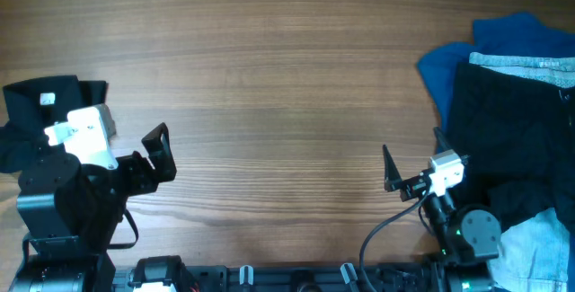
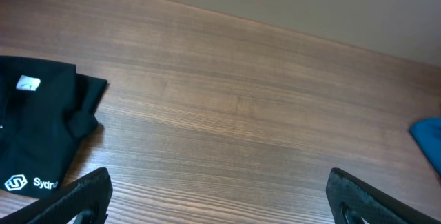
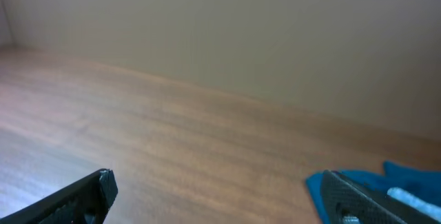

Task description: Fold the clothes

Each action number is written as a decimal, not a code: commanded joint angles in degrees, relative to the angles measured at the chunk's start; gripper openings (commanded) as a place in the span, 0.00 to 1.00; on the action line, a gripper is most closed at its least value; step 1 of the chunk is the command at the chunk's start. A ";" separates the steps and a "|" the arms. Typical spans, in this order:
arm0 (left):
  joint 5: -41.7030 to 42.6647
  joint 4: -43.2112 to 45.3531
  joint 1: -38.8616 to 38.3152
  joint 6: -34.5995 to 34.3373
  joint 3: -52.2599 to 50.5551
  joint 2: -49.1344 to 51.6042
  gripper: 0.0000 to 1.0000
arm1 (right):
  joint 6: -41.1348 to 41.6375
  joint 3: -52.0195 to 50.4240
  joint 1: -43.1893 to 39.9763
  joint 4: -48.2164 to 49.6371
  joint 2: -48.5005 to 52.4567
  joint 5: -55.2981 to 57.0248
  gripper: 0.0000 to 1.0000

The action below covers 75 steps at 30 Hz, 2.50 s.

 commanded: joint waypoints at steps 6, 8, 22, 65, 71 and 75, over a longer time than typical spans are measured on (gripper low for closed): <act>-0.76 0.17 -0.42 1.31 -0.09 -0.09 1.00 | -0.50 -2.29 -0.31 3.32 -0.79 0.52 1.00; -0.76 0.17 -0.42 1.31 -0.09 -0.09 1.00 | -0.52 -2.29 -0.31 3.32 -0.79 0.50 1.00; -0.76 0.17 -0.42 1.31 -0.09 -0.09 1.00 | -0.48 -2.29 -0.31 3.30 -0.72 0.50 1.00; 2.34 28.04 -0.31 1.09 -33.55 -27.36 1.00 | -0.48 -2.29 -0.31 3.28 -0.57 0.52 1.00; 2.49 38.66 -0.31 1.09 -48.54 -38.60 1.00 | -0.50 -2.29 -0.31 3.28 -0.42 0.52 1.00; 3.58 46.10 -0.31 1.11 -54.51 -38.53 1.00 | -0.48 -2.29 -0.31 3.28 -0.42 0.50 1.00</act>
